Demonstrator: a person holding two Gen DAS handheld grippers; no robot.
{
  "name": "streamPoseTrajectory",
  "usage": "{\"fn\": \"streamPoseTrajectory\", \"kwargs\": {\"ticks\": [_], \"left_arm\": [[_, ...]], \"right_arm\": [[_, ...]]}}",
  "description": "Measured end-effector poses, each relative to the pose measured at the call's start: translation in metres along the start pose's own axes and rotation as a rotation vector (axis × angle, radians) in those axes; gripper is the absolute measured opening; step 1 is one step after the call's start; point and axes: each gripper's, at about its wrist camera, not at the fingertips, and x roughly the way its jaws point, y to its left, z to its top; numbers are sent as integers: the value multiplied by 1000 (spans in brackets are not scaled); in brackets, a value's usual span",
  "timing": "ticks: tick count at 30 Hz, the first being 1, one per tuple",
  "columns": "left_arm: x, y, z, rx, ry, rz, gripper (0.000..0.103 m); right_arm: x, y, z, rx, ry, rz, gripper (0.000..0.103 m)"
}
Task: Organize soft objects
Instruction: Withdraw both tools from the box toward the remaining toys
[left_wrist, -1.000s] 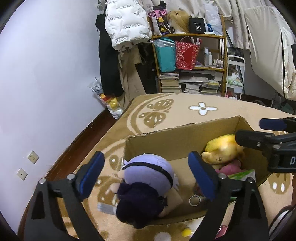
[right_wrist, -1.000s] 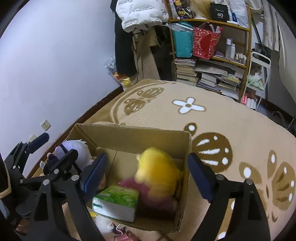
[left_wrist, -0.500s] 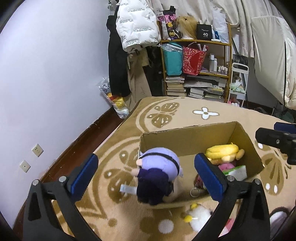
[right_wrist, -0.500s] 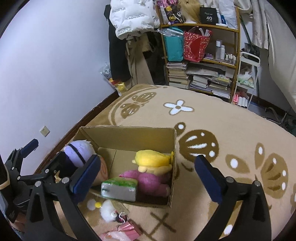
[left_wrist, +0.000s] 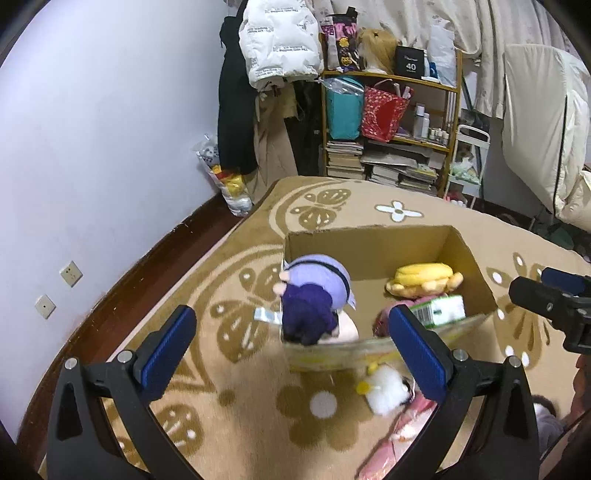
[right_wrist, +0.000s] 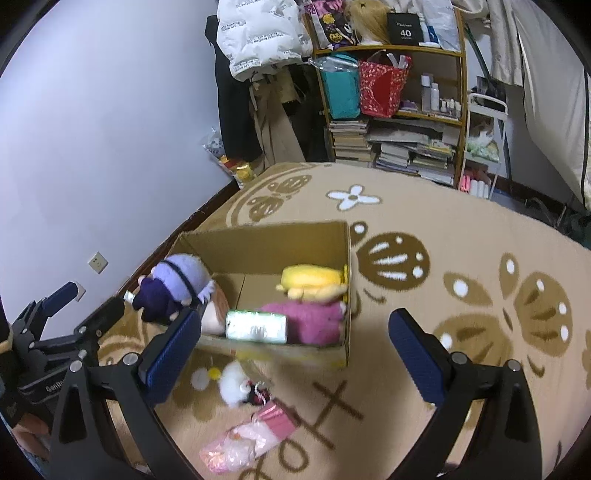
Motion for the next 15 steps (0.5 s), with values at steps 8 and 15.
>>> {"fn": "streamPoseTrajectory", "kwargs": {"ticks": [8, 15], "left_arm": [[0, 2, -17, -6, 49, -10, 103], [11, 0, -24, -14, 99, -43, 103]], "right_arm": [[-3, 0, -25, 24, 40, 2, 103], [9, 1, -49, 35, 97, -1, 103]]}}
